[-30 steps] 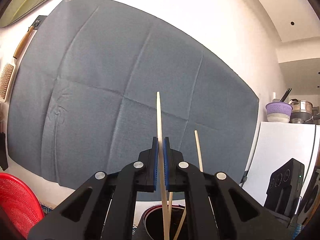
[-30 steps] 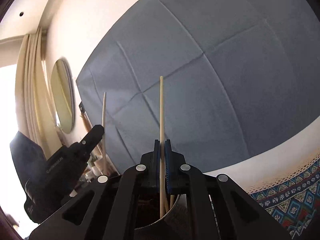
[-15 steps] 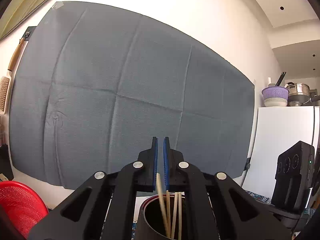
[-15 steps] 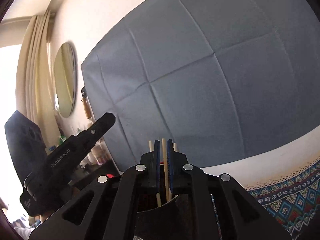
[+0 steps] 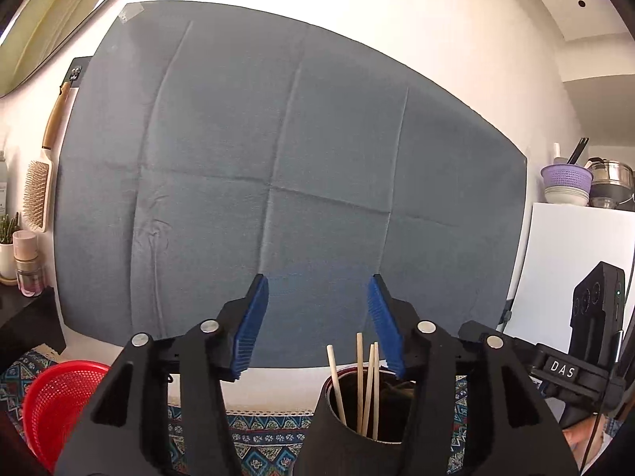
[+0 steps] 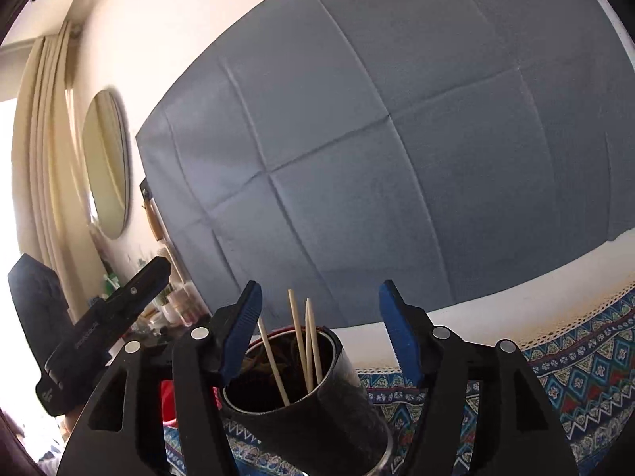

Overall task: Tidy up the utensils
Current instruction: 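Move both open tools back down toward the remaining chopsticks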

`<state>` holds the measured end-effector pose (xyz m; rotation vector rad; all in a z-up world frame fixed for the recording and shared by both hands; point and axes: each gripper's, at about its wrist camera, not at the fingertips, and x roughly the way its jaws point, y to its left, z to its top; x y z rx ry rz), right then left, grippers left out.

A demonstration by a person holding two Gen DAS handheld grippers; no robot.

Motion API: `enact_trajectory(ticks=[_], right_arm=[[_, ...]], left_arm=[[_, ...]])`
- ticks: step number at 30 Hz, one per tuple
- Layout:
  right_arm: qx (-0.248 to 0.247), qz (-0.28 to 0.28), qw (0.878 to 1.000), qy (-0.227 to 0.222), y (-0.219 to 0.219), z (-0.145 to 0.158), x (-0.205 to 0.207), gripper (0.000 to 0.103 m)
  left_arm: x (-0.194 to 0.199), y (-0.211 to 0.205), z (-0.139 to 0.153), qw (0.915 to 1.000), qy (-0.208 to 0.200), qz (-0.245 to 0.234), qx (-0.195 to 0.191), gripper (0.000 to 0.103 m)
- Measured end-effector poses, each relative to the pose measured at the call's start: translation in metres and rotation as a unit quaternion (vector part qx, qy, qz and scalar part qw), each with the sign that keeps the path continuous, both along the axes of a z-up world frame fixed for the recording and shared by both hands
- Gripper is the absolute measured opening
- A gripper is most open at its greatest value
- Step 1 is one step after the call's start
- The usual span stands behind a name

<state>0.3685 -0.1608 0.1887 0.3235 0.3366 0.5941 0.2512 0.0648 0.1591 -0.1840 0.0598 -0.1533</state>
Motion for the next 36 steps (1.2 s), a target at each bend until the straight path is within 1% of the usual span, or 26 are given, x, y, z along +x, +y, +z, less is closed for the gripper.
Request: enact_trajectory(ticks=[1, 3, 5, 6, 8, 10, 17, 20, 23, 26, 29, 31, 36], right_arm=[[-0.006, -0.002, 1.000, 0.003, -0.001, 0.003, -0.002, 0.064], [-0.020, -0.006, 1.000, 0.008, -0.003, 0.008, -0.007, 0.071], [-0.030, -0.008, 0.999, 0.009, -0.005, 0.012, -0.014, 0.077], [-0.035, -0.009, 0.999, 0.009, -0.006, 0.015, -0.017, 0.078], [-0.046, -0.011, 0.999, 0.012, -0.008, 0.019, -0.024, 0.085], [-0.056, -0.013, 0.998, 0.018, -0.010, 0.022, -0.029, 0.086], [-0.097, -0.017, 0.994, 0.051, -0.016, 0.021, -0.048, 0.087], [-0.129, -0.014, 0.989, 0.063, -0.017, 0.015, -0.056, 0.088], [-0.154, 0.001, 0.985, 0.082, -0.017, 0.004, -0.061, 0.088], [-0.176, 0.003, 0.980, 0.095, -0.017, -0.009, -0.066, 0.088], [-0.207, 0.027, 0.970, 0.122, -0.013, -0.025, -0.069, 0.088], [-0.221, 0.029, 0.965, 0.139, -0.011, -0.037, -0.072, 0.088], [-0.226, 0.044, 0.955, 0.186, -0.013, -0.063, -0.079, 0.088]], left_arm=[[-0.002, 0.001, 0.001, 0.9999, 0.011, 0.004, 0.005, 0.062], [-0.003, 0.002, 0.002, 0.9992, 0.038, 0.006, 0.012, 0.077], [-0.006, 0.002, 0.002, 0.9978, 0.064, 0.001, 0.015, 0.083], [-0.007, 0.002, 0.003, 0.9969, 0.076, 0.005, 0.019, 0.088], [-0.009, 0.003, 0.002, 0.9951, 0.094, 0.016, 0.027, 0.093], [-0.010, 0.003, 0.001, 0.9927, 0.114, 0.022, 0.033, 0.097], [-0.015, -0.006, -0.019, 0.9804, 0.182, 0.022, 0.073, 0.097], [-0.016, -0.008, -0.031, 0.9744, 0.211, 0.016, 0.076, 0.097], [-0.017, -0.008, -0.043, 0.9701, 0.233, 0.012, 0.068, 0.097], [-0.015, -0.011, -0.056, 0.9632, 0.257, 0.021, 0.076, 0.097], [-0.014, -0.017, -0.071, 0.9568, 0.280, 0.010, 0.077, 0.097], [-0.016, -0.022, -0.081, 0.9522, 0.293, 0.007, 0.085, 0.097], [-0.023, -0.039, -0.102, 0.9406, 0.322, -0.005, 0.107, 0.097]])
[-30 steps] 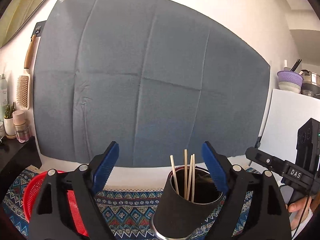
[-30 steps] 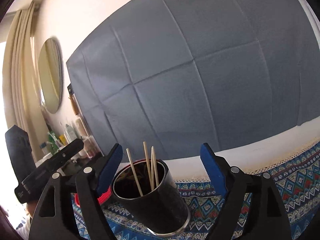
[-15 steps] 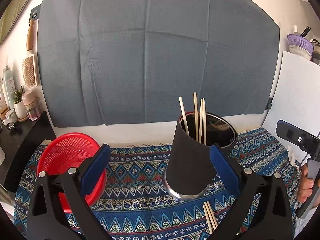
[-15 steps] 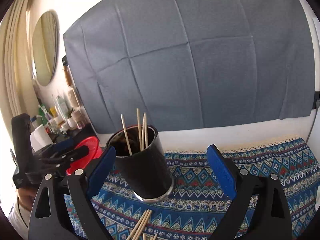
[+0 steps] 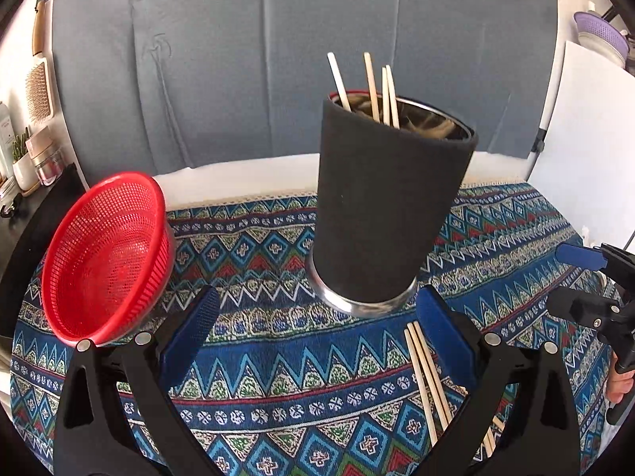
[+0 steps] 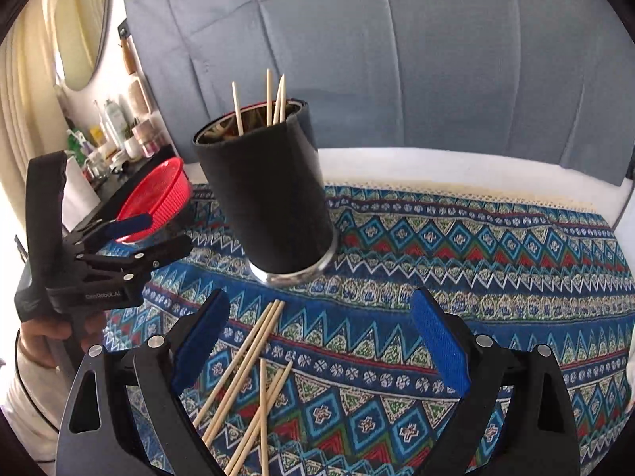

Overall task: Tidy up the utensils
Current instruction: 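Move both open tools back down toward the remaining chopsticks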

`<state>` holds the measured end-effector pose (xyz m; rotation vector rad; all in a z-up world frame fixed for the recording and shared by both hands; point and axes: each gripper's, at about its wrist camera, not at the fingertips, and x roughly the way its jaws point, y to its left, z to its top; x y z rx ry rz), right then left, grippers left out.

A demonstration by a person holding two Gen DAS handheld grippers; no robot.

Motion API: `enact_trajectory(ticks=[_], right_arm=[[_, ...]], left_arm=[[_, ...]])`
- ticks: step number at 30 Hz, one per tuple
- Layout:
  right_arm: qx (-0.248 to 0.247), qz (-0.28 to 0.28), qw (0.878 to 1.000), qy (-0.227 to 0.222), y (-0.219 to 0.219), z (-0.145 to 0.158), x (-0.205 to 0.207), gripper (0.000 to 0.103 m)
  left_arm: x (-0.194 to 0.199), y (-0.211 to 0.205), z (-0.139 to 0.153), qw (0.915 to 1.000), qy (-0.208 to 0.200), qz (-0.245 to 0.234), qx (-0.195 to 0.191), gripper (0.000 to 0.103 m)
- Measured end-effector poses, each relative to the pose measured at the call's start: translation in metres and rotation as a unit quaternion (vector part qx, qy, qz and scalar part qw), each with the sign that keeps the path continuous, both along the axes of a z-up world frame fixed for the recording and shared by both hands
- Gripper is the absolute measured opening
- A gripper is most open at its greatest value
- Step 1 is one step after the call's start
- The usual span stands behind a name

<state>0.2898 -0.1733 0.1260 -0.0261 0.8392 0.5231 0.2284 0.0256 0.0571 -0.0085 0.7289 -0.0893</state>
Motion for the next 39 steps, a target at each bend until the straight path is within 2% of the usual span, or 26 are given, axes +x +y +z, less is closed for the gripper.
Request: enact_trajectory(ticks=[4, 10, 18, 21, 25, 29, 32, 39], right_arm=[[-0.022, 0.010, 0.999, 0.031, 0.000, -0.021, -0.008, 0.088], [-0.048, 0.031, 0.993, 0.104, -0.001, -0.054, -0.018, 0.088], [-0.073, 0.052, 0.986, 0.139, 0.000, -0.080, -0.031, 0.089], [-0.086, 0.062, 0.986, 0.129, 0.001, -0.080, -0.036, 0.088], [-0.096, 0.070, 0.985, 0.123, 0.000, -0.080, -0.041, 0.088], [-0.121, 0.081, 0.983, 0.108, 0.005, -0.082, -0.045, 0.089], [-0.159, 0.087, 0.980, 0.084, 0.011, -0.085, -0.052, 0.090], [-0.155, 0.086, 0.980, 0.092, 0.007, -0.086, -0.047, 0.095]], left_arm=[[-0.004, -0.010, -0.015, 0.9995, 0.029, -0.013, 0.005, 0.097], [0.000, -0.013, -0.040, 0.9961, 0.083, -0.028, -0.010, 0.097], [0.005, -0.011, -0.066, 0.9881, 0.147, -0.035, -0.030, 0.097], [0.004, -0.015, -0.069, 0.9879, 0.148, -0.045, -0.013, 0.097], [0.005, -0.020, -0.070, 0.9861, 0.156, -0.055, -0.014, 0.097], [0.003, -0.034, -0.074, 0.9860, 0.153, -0.061, 0.028, 0.097], [0.003, -0.038, -0.075, 0.9856, 0.154, -0.067, 0.024, 0.097], [-0.003, -0.050, -0.076, 0.9852, 0.153, -0.073, 0.027, 0.098]])
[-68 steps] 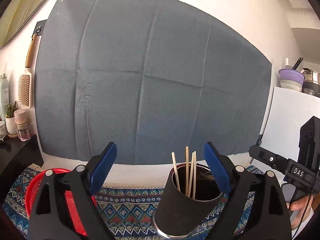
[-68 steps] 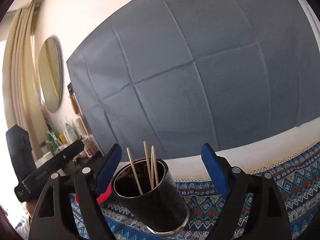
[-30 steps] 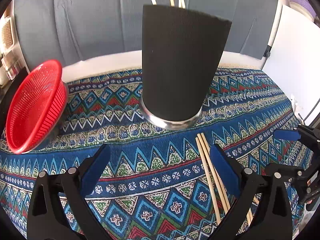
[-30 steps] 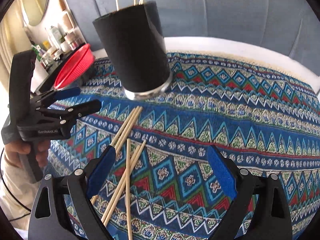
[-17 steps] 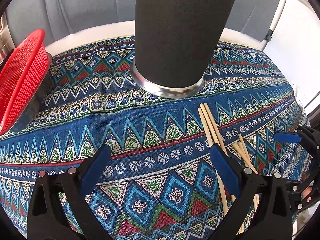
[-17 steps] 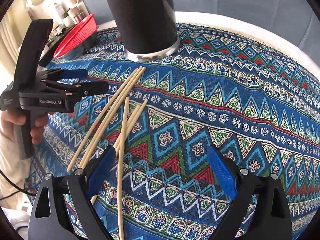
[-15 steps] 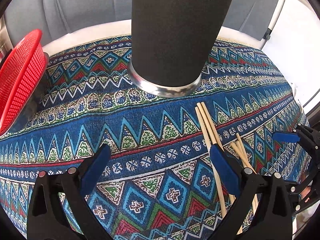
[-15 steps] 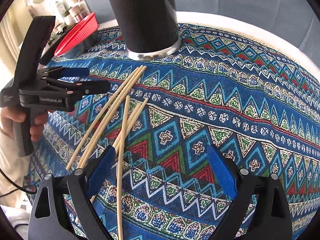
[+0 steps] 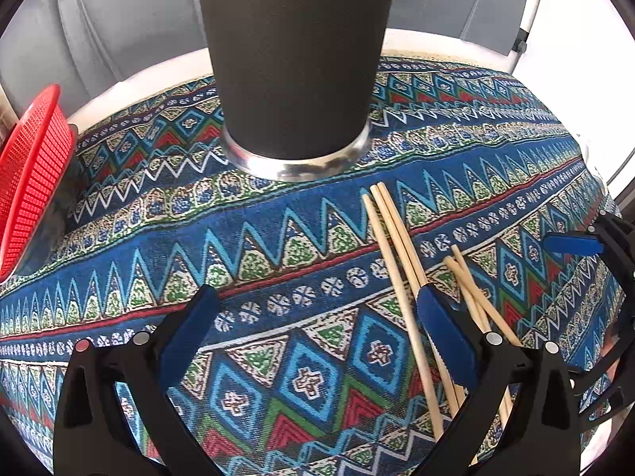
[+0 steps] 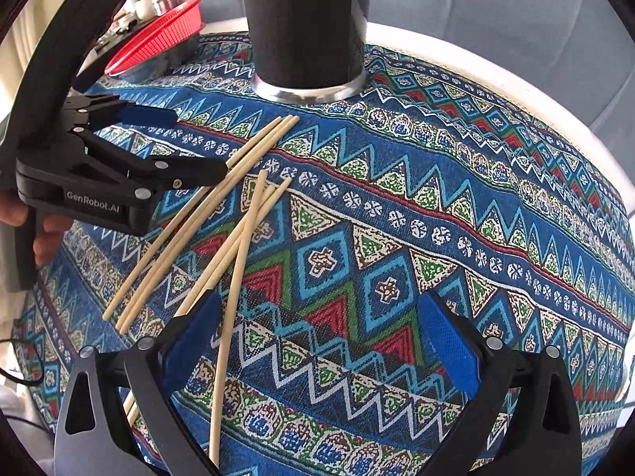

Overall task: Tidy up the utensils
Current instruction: 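Move both open tools back down toward the remaining chopsticks, then grasp a wooden chopstick with the right tool while the left tool grasps another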

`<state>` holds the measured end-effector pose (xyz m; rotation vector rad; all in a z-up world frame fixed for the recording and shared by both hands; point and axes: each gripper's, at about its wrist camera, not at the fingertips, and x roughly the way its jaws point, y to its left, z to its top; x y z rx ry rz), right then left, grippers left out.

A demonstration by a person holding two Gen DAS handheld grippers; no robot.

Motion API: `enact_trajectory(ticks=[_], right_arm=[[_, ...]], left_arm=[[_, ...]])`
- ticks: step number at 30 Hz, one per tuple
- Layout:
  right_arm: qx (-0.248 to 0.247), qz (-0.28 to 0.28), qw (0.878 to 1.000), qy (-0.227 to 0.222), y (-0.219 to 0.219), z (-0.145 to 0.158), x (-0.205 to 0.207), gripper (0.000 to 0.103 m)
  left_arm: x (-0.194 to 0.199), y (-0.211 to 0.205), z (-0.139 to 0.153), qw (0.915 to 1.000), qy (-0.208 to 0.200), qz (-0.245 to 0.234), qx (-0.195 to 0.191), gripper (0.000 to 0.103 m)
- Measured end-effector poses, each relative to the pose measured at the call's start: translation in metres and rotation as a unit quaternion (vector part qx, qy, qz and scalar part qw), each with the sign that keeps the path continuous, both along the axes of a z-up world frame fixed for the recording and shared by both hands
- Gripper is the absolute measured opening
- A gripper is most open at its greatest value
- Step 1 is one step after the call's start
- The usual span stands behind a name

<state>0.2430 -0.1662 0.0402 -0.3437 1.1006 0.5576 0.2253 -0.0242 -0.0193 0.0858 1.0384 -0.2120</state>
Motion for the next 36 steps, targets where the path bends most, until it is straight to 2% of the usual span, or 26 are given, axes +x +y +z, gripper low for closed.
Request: enact_trajectory(ticks=[6, 13, 18, 20, 25, 30, 33, 34, 35, 36], right_arm=[[0.004, 0.007, 1.000, -0.003, -0.002, 0.000, -0.001, 0.096], [-0.002, 0.009, 1.000, 0.006, -0.001, 0.000, 0.002, 0.096], [-0.002, 0.006, 1.000, 0.006, 0.000, 0.000, 0.003, 0.096], [-0.003, 0.005, 1.000, 0.007, 0.001, -0.001, 0.003, 0.096], [-0.007, 0.002, 1.000, 0.012, 0.003, -0.002, 0.005, 0.096], [-0.011, 0.007, 1.000, 0.019, 0.007, -0.002, 0.009, 0.096], [-0.007, 0.019, 1.000, 0.012, 0.004, -0.002, 0.008, 0.088], [-0.005, 0.023, 1.000, 0.008, 0.001, 0.001, 0.007, 0.074], [-0.001, 0.024, 1.000, 0.003, -0.004, 0.004, 0.007, 0.054], [0.001, 0.021, 1.000, 0.000, -0.010, 0.006, 0.008, 0.046]], left_arm=[[0.002, -0.004, -0.001, 0.9998, 0.011, -0.014, 0.003, 0.098], [-0.002, 0.000, -0.002, 0.9997, 0.006, -0.024, 0.002, 0.098], [-0.005, 0.007, -0.001, 0.9996, 0.019, 0.019, 0.013, 0.099], [-0.007, 0.004, -0.001, 0.9988, 0.025, 0.023, 0.035, 0.099], [-0.006, 0.010, 0.002, 0.9979, 0.038, 0.042, 0.030, 0.099], [-0.010, 0.009, 0.002, 0.9991, 0.008, 0.031, 0.029, 0.099], [-0.014, 0.011, 0.002, 0.9992, -0.009, 0.029, 0.025, 0.097], [-0.015, 0.011, 0.000, 0.9992, -0.014, 0.028, 0.024, 0.095], [-0.014, 0.013, -0.002, 0.9993, -0.015, 0.025, 0.024, 0.094], [-0.016, 0.017, 0.000, 0.9994, -0.016, 0.022, 0.023, 0.088]])
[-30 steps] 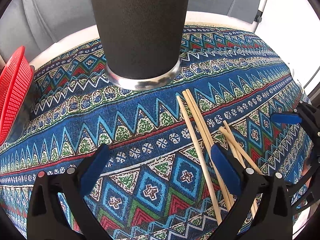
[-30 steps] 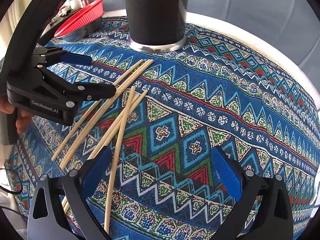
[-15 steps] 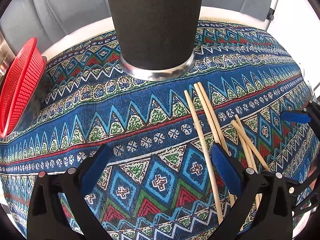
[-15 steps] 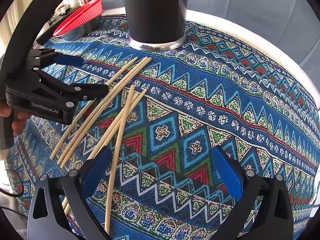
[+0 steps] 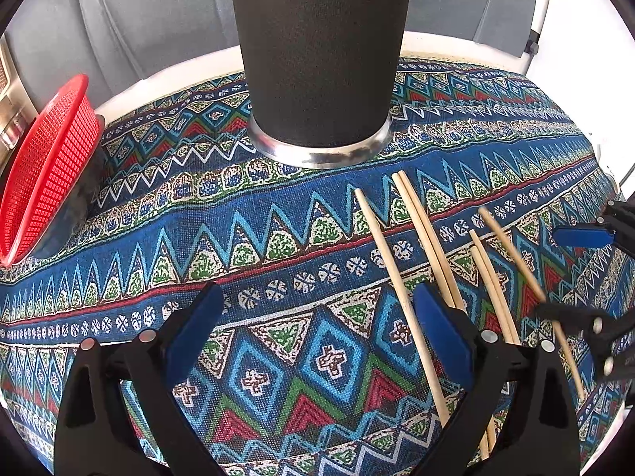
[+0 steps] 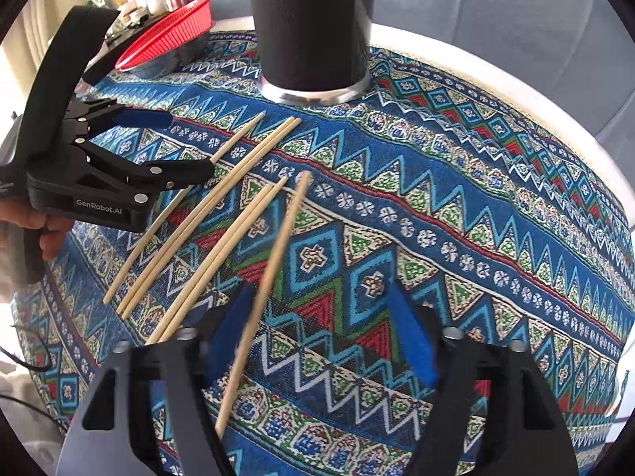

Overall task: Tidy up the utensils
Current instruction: 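Grasp a wooden chopstick with the right tool while the left tool grasps another, then raise both chopsticks over the black holder and open both tools to drop them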

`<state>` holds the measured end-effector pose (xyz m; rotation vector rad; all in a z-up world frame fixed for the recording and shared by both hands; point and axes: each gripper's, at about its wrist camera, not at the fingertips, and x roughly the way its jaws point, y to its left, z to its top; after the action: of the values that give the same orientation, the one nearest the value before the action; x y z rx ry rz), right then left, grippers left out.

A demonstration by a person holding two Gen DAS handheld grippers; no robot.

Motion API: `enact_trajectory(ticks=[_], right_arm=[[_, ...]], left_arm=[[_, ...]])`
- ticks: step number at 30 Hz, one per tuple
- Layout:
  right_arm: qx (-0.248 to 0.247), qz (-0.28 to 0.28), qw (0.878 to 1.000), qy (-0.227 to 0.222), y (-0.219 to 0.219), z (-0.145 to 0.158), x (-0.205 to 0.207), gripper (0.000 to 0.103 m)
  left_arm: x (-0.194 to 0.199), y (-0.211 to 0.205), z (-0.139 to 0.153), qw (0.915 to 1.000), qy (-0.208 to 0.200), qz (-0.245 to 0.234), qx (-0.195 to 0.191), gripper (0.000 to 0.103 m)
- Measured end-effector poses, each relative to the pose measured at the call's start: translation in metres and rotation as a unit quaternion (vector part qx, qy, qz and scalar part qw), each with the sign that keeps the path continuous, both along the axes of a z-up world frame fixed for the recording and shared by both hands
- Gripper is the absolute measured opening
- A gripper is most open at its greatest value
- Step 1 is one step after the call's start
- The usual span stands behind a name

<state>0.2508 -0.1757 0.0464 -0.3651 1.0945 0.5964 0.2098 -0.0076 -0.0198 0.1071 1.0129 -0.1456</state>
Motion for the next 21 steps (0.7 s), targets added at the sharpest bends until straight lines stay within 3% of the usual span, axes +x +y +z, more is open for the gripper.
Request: enact_trajectory(ticks=[1, 2, 4, 7, 8, 14, 21], right_arm=[[0.003, -0.002, 1.000, -0.002, -0.006, 0.001, 0.002, 0.031], [0.006, -0.004, 1.000, -0.007, -0.012, 0.001, 0.004, 0.018], [0.012, -0.008, 1.000, -0.015, -0.022, 0.001, 0.006, 0.008], [0.020, -0.031, 0.999, -0.019, -0.035, 0.002, 0.007, 0.005], [0.025, -0.036, 0.999, -0.018, -0.039, 0.002, 0.007, 0.005], [0.076, -0.072, 0.995, -0.004, -0.063, 0.006, 0.011, 0.005], [0.103, -0.100, 0.989, -0.035, -0.080, 0.038, 0.014, 0.005]], left_arm=[[-0.001, 0.004, 0.003, 1.0000, -0.003, -0.003, -0.001, 0.084], [-0.002, 0.004, 0.003, 1.0000, -0.007, -0.004, 0.000, 0.070], [-0.003, 0.014, 0.007, 0.9999, -0.013, -0.007, 0.000, 0.039], [-0.004, 0.034, 0.010, 0.9999, -0.015, -0.001, 0.006, 0.010], [-0.003, 0.039, 0.010, 0.9998, -0.016, 0.007, 0.010, 0.005], [-0.005, 0.075, 0.015, 0.9992, -0.007, 0.040, -0.001, 0.005], [-0.007, 0.090, 0.038, 0.9977, -0.033, 0.059, 0.004, 0.005]])
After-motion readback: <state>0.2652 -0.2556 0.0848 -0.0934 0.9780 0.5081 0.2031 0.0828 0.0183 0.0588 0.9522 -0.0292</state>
